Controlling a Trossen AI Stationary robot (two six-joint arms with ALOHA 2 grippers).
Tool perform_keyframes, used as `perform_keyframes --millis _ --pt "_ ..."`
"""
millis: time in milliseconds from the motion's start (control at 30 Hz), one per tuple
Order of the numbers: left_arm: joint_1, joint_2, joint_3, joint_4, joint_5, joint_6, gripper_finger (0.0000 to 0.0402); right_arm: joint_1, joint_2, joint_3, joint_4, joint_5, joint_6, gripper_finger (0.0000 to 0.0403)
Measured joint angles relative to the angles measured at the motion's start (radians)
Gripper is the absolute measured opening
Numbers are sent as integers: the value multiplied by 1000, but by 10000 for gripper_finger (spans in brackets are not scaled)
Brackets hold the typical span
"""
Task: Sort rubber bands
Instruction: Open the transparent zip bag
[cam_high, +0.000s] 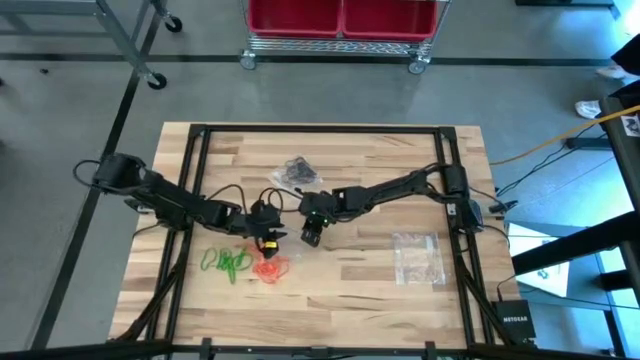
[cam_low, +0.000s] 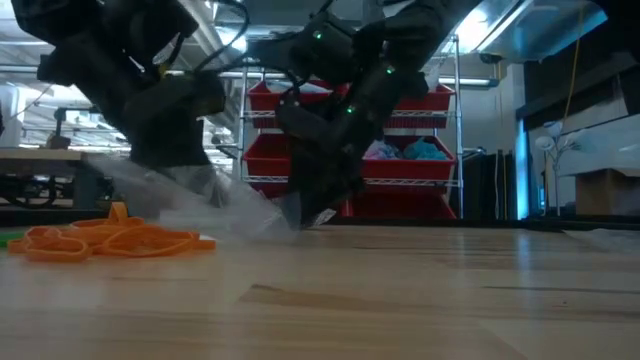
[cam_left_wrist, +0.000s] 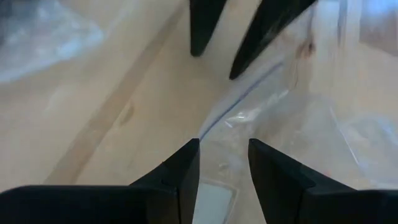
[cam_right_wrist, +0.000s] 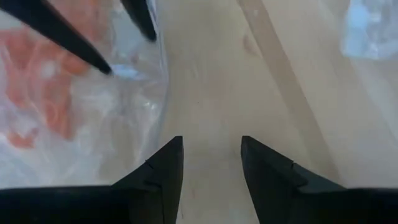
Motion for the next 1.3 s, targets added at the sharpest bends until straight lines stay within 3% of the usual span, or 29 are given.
perform_keyframes --millis 600,800,1033,1300 --pt "55 59 -1 4 90 -44 129 -11 -25 0 102 -41 -18 153" --pt "73 66 -1 1 107 -57 129 -11 -20 0 89 -27 -28 153" --pt "74 66 -1 8 109 -56 129 -11 -17 0 97 98 -36 153" --pt "74 66 -1 8 112 -52 129 -11 -4 0 108 52 -55 153"
